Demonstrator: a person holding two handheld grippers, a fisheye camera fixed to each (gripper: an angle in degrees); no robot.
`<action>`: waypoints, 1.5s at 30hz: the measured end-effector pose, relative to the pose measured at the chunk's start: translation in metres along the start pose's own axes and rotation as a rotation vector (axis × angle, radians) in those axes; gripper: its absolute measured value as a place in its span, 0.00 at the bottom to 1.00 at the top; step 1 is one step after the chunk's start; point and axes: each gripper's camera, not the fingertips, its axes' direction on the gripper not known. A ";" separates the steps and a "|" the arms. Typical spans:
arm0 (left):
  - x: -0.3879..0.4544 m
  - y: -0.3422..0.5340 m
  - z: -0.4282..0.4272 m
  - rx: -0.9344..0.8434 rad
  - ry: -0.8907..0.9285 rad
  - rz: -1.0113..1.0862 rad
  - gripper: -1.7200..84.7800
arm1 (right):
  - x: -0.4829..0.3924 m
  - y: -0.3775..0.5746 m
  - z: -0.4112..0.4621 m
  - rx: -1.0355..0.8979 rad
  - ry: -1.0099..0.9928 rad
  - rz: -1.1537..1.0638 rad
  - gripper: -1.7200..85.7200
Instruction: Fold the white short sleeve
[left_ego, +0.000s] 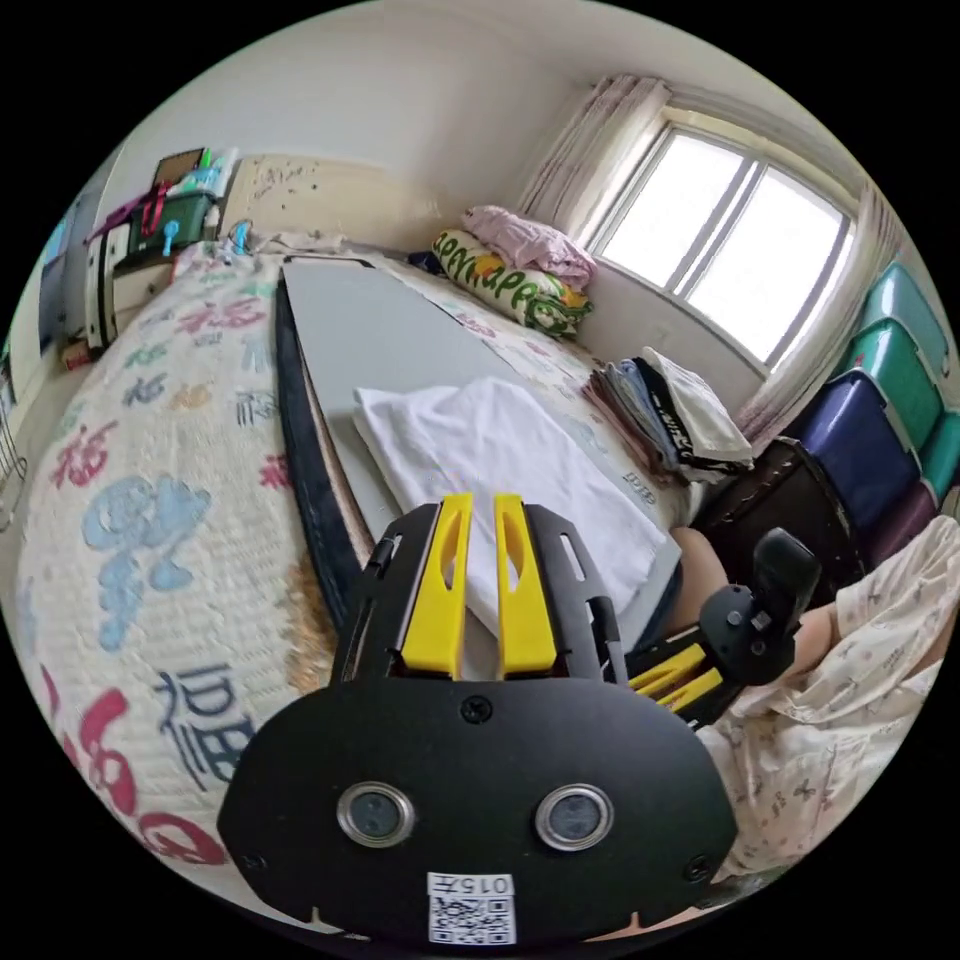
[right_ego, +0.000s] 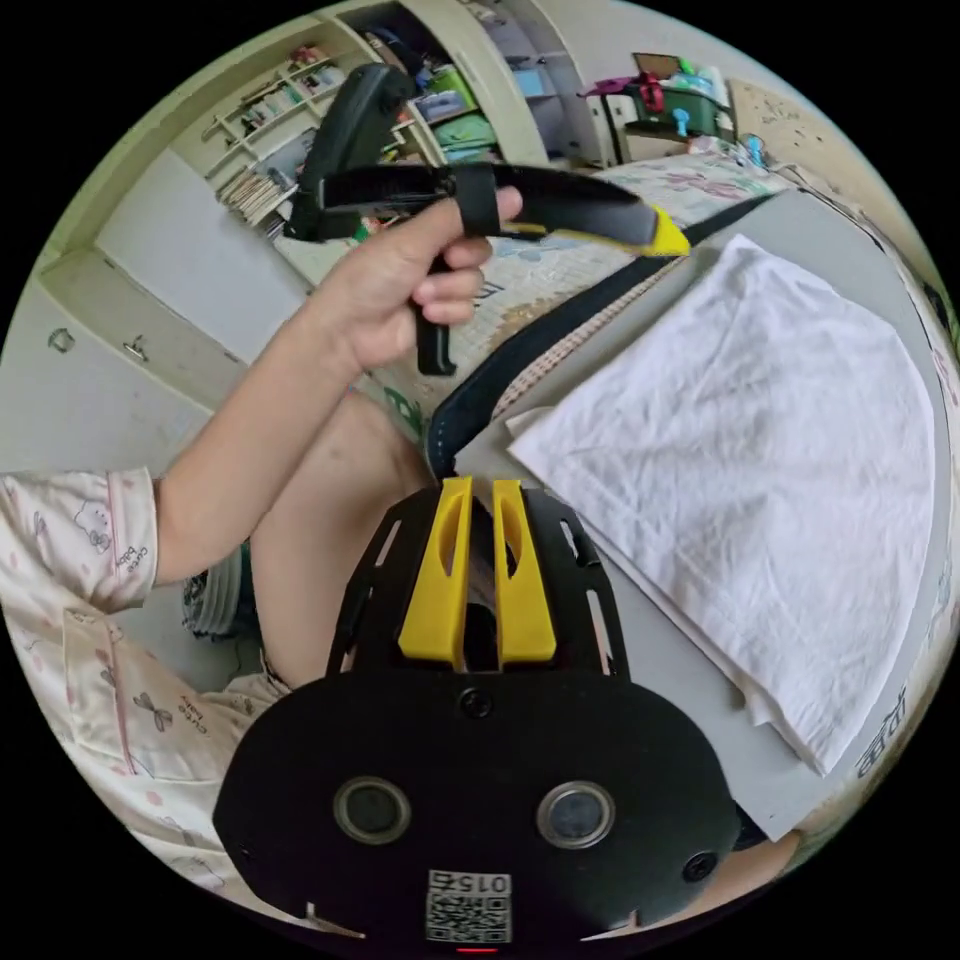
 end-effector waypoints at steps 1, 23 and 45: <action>0.016 0.017 0.006 -0.014 0.029 0.007 0.07 | -0.009 0.003 -0.011 0.031 -0.030 -0.044 0.07; 0.224 0.043 0.079 -0.220 -0.313 0.017 0.06 | 0.157 0.068 -0.255 0.230 0.189 0.596 0.10; 0.274 0.066 0.109 -0.220 0.076 -0.003 0.04 | 0.111 0.101 -0.460 0.325 0.186 0.662 0.07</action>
